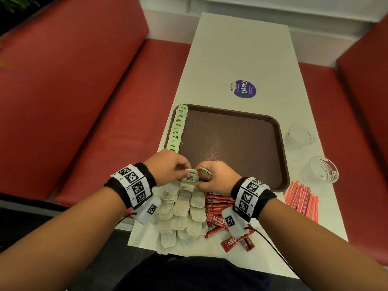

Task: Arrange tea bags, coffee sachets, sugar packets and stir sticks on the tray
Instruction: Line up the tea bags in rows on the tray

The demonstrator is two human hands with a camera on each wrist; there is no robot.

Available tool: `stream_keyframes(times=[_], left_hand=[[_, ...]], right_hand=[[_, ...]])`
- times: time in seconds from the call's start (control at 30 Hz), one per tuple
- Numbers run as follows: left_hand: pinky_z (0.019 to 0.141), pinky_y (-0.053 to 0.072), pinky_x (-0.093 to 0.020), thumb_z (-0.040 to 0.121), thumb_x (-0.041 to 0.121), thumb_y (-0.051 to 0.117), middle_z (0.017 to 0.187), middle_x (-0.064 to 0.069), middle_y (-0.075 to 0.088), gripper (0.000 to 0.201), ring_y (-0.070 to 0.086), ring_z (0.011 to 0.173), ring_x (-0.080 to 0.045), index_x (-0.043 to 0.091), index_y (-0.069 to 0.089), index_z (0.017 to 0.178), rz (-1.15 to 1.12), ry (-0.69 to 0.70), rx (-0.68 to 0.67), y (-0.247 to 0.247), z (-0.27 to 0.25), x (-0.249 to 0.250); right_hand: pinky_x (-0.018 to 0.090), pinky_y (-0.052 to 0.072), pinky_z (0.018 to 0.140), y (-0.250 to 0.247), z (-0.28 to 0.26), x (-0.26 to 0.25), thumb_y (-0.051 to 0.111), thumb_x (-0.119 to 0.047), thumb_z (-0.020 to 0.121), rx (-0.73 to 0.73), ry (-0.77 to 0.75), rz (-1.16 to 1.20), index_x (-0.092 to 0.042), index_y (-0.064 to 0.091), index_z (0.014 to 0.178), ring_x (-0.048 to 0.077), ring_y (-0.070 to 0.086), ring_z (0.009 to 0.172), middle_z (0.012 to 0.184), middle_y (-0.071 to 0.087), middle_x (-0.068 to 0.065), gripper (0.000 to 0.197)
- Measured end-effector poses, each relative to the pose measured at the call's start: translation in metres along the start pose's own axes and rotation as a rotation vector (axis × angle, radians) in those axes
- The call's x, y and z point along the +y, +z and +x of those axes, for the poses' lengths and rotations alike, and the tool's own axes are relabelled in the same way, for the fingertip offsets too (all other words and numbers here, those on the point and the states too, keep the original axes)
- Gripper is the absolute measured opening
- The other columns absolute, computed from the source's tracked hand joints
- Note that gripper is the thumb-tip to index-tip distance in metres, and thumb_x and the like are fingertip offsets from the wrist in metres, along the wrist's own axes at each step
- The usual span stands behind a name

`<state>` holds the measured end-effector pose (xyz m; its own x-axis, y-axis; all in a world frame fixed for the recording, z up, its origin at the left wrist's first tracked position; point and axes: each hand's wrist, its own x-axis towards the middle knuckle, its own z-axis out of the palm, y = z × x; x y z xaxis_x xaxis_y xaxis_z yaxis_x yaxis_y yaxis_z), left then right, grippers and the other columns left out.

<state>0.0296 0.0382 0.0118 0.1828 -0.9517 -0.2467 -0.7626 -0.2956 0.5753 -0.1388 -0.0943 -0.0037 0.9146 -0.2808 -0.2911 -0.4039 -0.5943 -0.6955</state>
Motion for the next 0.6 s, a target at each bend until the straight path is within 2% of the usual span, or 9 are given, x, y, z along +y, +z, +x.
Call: stream_keyframes(times=[0.1, 0.2, 0.27, 0.33, 0.4, 0.5, 0.53, 0.6], left_hand=[[0.068, 0.051, -0.019, 0.090, 0.032, 0.072, 0.077, 0.012, 0.072, 0.006, 0.065, 0.071, -0.002, 0.028, 0.075, 0.094, -0.119, 0.028, 0.058, -0.006, -0.005, 0.002], [0.062, 0.043, -0.010, 0.089, 0.030, 0.073, 0.073, 0.013, 0.071, 0.007, 0.061, 0.066, 0.001, 0.026, 0.077, 0.093, -0.176, 0.060, 0.102, -0.012, -0.009, 0.004], [0.060, 0.040, -0.009, 0.089, 0.032, 0.073, 0.071, 0.014, 0.070, 0.008, 0.058, 0.061, 0.002, 0.026, 0.078, 0.092, -0.192, 0.070, 0.132, -0.014, -0.011, 0.004], [0.060, 0.039, -0.009, 0.090, 0.032, 0.072, 0.072, 0.014, 0.070, 0.008, 0.057, 0.061, 0.002, 0.028, 0.078, 0.092, -0.188, 0.076, 0.182, -0.015, -0.013, 0.002], [0.063, 0.044, -0.013, 0.090, 0.031, 0.072, 0.076, 0.013, 0.072, 0.007, 0.062, 0.066, -0.002, 0.027, 0.077, 0.092, -0.201, 0.080, 0.249, -0.015, -0.014, -0.001], [0.070, 0.051, -0.021, 0.091, 0.028, 0.071, 0.082, 0.011, 0.074, 0.007, 0.066, 0.074, -0.006, 0.026, 0.077, 0.093, -0.256, 0.050, 0.359, -0.020, -0.014, -0.004], [0.071, 0.050, -0.020, 0.091, 0.027, 0.071, 0.084, 0.012, 0.074, 0.007, 0.065, 0.075, -0.004, 0.026, 0.077, 0.095, -0.265, 0.037, 0.389, -0.022, -0.014, -0.005], [0.071, 0.046, -0.018, 0.091, 0.026, 0.071, 0.086, 0.014, 0.073, 0.010, 0.061, 0.073, 0.002, 0.027, 0.077, 0.099, -0.247, 0.029, 0.418, -0.029, -0.015, -0.007]], right_hand=[[0.026, 0.048, 0.063, 0.000, 0.001, -0.003, 0.078, -0.027, 0.082, 0.035, -0.008, 0.017, -0.031, 0.061, 0.078, 0.006, 0.057, 0.066, 0.074, 0.063, -0.009, 0.018], [0.022, 0.040, 0.059, 0.002, 0.004, -0.006, 0.073, -0.028, 0.088, 0.079, -0.034, -0.012, -0.033, 0.051, 0.070, 0.003, 0.049, 0.064, 0.072, 0.054, -0.009, 0.029], [0.023, 0.041, 0.061, 0.003, 0.005, -0.010, 0.069, -0.026, 0.092, 0.070, -0.044, -0.017, -0.033, 0.050, 0.075, 0.004, 0.049, 0.067, 0.077, 0.053, -0.009, 0.026], [0.028, 0.044, 0.063, 0.005, 0.008, -0.011, 0.065, -0.025, 0.094, 0.047, -0.039, -0.013, -0.026, 0.052, 0.084, 0.008, 0.052, 0.069, 0.079, 0.056, -0.007, 0.016], [0.030, 0.046, 0.066, 0.006, 0.010, -0.012, 0.063, -0.021, 0.094, 0.048, -0.029, 0.008, -0.022, 0.052, 0.098, 0.013, 0.056, 0.074, 0.085, 0.060, -0.004, 0.012], [0.029, 0.047, 0.076, 0.006, 0.011, -0.014, 0.064, -0.019, 0.093, 0.063, -0.011, 0.047, -0.021, 0.052, 0.121, 0.014, 0.061, 0.090, 0.104, 0.066, -0.002, 0.030], [0.029, 0.048, 0.078, 0.005, 0.011, -0.014, 0.064, -0.017, 0.092, 0.070, -0.010, 0.043, -0.020, 0.055, 0.123, 0.013, 0.062, 0.093, 0.107, 0.067, -0.002, 0.033], [0.031, 0.051, 0.076, 0.004, 0.013, -0.014, 0.063, -0.013, 0.089, 0.095, -0.015, 0.031, -0.020, 0.064, 0.108, 0.015, 0.063, 0.086, 0.098, 0.069, -0.002, 0.021]])
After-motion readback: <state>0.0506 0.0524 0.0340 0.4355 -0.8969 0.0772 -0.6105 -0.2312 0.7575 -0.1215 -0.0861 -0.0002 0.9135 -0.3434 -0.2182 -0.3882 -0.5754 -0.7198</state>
